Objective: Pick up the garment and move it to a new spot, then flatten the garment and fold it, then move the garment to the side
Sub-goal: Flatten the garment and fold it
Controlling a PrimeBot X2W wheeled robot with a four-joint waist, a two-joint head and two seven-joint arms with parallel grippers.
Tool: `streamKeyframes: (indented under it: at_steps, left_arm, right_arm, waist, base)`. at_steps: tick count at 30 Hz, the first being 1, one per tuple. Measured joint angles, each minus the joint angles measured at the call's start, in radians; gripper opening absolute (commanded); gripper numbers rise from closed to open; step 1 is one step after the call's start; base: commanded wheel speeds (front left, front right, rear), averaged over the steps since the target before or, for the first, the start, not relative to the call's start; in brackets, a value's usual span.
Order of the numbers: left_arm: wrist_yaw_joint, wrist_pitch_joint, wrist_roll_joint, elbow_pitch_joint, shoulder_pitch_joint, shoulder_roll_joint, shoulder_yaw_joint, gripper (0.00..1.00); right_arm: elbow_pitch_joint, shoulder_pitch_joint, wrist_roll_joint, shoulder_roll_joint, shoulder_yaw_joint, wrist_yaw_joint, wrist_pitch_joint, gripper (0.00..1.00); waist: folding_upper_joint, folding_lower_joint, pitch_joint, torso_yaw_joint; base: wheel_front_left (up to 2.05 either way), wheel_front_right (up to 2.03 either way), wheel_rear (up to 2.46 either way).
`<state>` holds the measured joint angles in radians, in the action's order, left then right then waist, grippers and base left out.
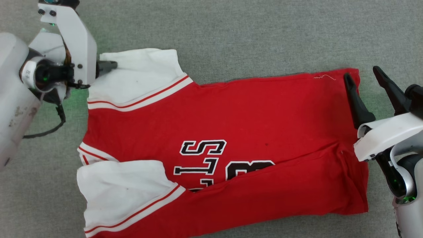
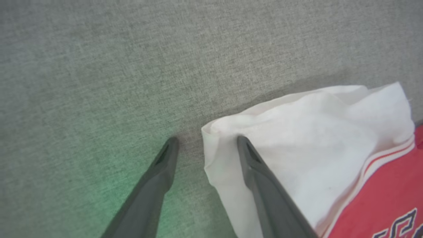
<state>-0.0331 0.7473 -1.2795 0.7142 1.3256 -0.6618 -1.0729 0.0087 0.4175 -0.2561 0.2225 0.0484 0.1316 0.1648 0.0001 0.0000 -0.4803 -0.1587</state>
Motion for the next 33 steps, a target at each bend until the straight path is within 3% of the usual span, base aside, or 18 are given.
streamKeyframes:
  at_steps: [8,19,30,32,33]
  left_arm:
    - [-0.045,-0.039,0.012,0.053,0.004,0.028,-0.005,0.00]
    - [-0.074,-0.062,0.011,0.105,0.006,0.077,-0.016,0.00]
    - [-0.090,-0.084,-0.002,0.126,0.006,0.111,-0.015,0.00]
    - [-0.090,-0.088,-0.004,0.129,0.006,0.115,-0.015,0.00]
    - [-0.090,-0.089,-0.004,0.130,0.006,0.117,-0.015,0.00]
  right_arm:
    - [0.032,0.050,-0.042,0.009,0.023,0.000,0.164,1.00]
    - [0.215,0.196,-0.029,0.010,0.013,0.000,0.474,1.00]
    - [0.375,0.328,-0.017,0.010,-0.032,0.000,0.670,1.00]
    - [0.403,0.351,-0.020,0.007,-0.040,0.000,0.703,0.27]
    - [0.415,0.360,-0.025,0.006,-0.048,0.000,0.708,0.00]
  waist:
    - [0.0000,0.0000,0.007,0.004]
    - [0.0000,0.0000,0.023,0.033]
    - [0.0000,0.0000,0.025,0.062]
    - [0.0000,0.0000,0.025,0.066]
    - [0.0000,0.0000,0.024,0.068]
  base:
    - [0.00,0.00,0.00]
    - [0.00,0.00,0.00]
    - [0.00,0.00,0.00]
    - [0.00,0.00,0.00]
    - [0.00,0.00,0.00]
